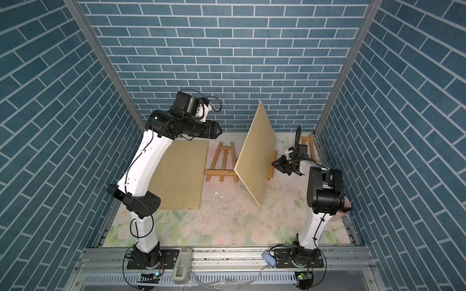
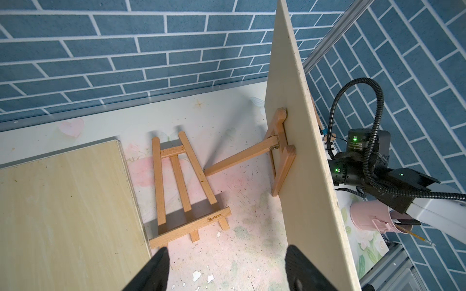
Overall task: Disassemble the easel
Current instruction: Adjust the easel at the center of the board.
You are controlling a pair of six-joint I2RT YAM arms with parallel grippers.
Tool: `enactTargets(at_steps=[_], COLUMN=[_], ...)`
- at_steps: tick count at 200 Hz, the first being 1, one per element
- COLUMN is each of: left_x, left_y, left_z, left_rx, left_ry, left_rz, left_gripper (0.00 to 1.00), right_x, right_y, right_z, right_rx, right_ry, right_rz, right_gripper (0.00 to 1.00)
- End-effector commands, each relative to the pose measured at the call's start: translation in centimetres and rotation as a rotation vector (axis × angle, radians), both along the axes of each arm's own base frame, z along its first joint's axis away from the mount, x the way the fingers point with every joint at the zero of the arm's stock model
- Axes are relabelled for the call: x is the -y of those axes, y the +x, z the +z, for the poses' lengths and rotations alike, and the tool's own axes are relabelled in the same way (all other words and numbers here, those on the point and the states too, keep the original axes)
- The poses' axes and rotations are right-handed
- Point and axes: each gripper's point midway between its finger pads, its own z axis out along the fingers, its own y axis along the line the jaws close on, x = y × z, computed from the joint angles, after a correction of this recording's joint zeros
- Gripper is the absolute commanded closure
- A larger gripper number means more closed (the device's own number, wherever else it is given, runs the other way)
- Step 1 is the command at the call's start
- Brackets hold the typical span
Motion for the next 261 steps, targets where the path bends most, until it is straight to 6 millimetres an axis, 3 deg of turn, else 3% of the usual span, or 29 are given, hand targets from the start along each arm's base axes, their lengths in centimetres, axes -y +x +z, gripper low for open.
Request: enactTargets(at_steps=[1,92,125,186,227,261], left_x=[-1.0,-1.2,-0.4,4.2,8.8,12.6], left_y=[-0.9,-1.8,-2.4,-4.9,-5.8,-5.8], left_z=[0.2,0.8,0.8,1.0,-0.9,-2.4], left_rx=[-0.009,-0.01,-0.025,-0.055,-0.077,-0.069], left_ry=[0.018,-0.008,-0.02,-0.047,-0.049,-0.055], left_rz=[0.008,0.018,0.0,-0.108,-0.176,-0.222], left_gripper=[0.26,0.26,0.27,0.27,0.27,0.28], right_x=[-0.9,-0.3,0.2,0.7,1.6,2.3], right_y=[-2.9,-7.9,-9.5,-12.2,-12.8,-12.7], right_z=[-2.2,-3.1,-3.3,-3.1,-2.8,-2.1], right_rx=[-0.109,-0.215,-0.244,-0.28,-0.311,-0.315], right_ry=[-0.001,-0.035,-0.063,-0.094,-0.156,-0.195], right_rz=[0.062,0.122,0.133,0.156,0.162,0.154], right_gripper=[1.0,1.0,1.0,1.0,0.98,0.9])
